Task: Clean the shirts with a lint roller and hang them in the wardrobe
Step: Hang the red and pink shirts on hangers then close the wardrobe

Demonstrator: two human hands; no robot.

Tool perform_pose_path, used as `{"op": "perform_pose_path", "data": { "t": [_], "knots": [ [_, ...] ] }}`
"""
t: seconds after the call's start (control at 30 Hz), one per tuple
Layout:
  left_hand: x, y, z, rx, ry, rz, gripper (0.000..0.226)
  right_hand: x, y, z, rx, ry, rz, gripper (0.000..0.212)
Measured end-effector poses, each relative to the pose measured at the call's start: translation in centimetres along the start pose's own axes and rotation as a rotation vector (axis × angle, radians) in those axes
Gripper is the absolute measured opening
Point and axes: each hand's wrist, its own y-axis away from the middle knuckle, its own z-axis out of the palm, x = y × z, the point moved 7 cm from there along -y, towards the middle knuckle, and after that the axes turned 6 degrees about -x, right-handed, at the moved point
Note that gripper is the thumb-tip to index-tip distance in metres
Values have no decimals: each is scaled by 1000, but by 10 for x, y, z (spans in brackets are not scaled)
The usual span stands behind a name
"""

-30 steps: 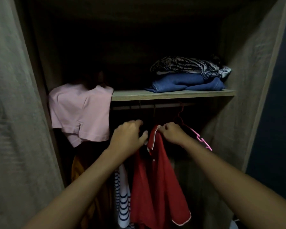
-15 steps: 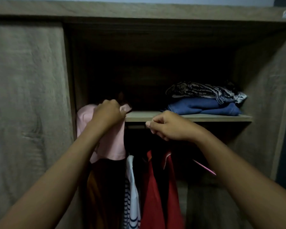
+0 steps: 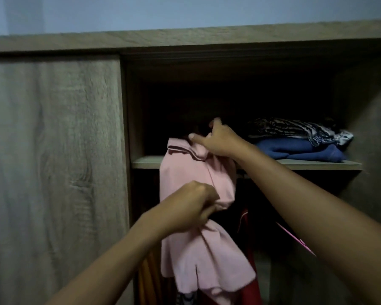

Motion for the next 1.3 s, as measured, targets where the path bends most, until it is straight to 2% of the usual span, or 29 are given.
{"op": "perform_pose_path", "data": {
  "t": [0.07,0.1,0.17,0.23,0.27,0.33,0.4,0.47,0.53,0.6,0.7,0.73,0.83,0.9,0.97,1.03,1.13,1.2,1.23,1.3],
  "knots": [
    [10,4,8,-47,50,31,25,0,-1,15,-130,111,43,114],
    [14,5,10,-67,67,32,28,1,-1,22,-192,151,52,112],
    [18,7,7,-88,94,14,33,3,1,30,-244,143,21,83],
    [12,10,-5,-48,142,-59,33,5,1,27,-164,35,-41,45],
    [7,12,-16,14,163,-113,32,7,2,23,-114,1,-64,31],
    [-9,17,-45,242,181,-221,27,10,10,15,-44,-23,-122,18],
    [-31,27,-68,480,207,-374,30,11,23,7,-4,-55,-212,14],
    [-55,36,-76,559,231,-569,50,10,42,2,-7,-88,-314,17],
    [-71,42,-71,497,248,-745,72,7,65,-1,-68,-156,-414,22],
    [-79,40,-58,375,323,-842,82,1,92,-3,-129,-220,-509,25],
    [-72,31,-30,252,598,-816,84,-6,128,-3,-144,-236,-583,33],
    [-67,28,-24,248,703,-807,78,-5,137,-2,-145,-228,-588,35],
    [-57,25,-8,297,978,-800,38,4,157,3,-206,-204,-577,28],
    [-57,25,-4,359,1013,-816,21,13,165,4,-296,-180,-540,19],
    [-53,26,-3,416,1001,-804,13,25,168,-3,-351,-253,-479,13],
    [-42,24,-2,432,969,-735,9,37,166,-21,-245,-380,-416,9],
    [-12,22,-1,398,931,-625,26,64,156,-51,84,-544,-302,20],
    [4,20,-3,371,909,-570,33,87,152,-63,245,-611,-187,25],
    [11,19,-5,365,891,-543,33,98,151,-67,284,-627,-128,22],
    [23,17,-10,362,856,-505,29,117,151,-68,256,-670,-40,16]
  ]
}}
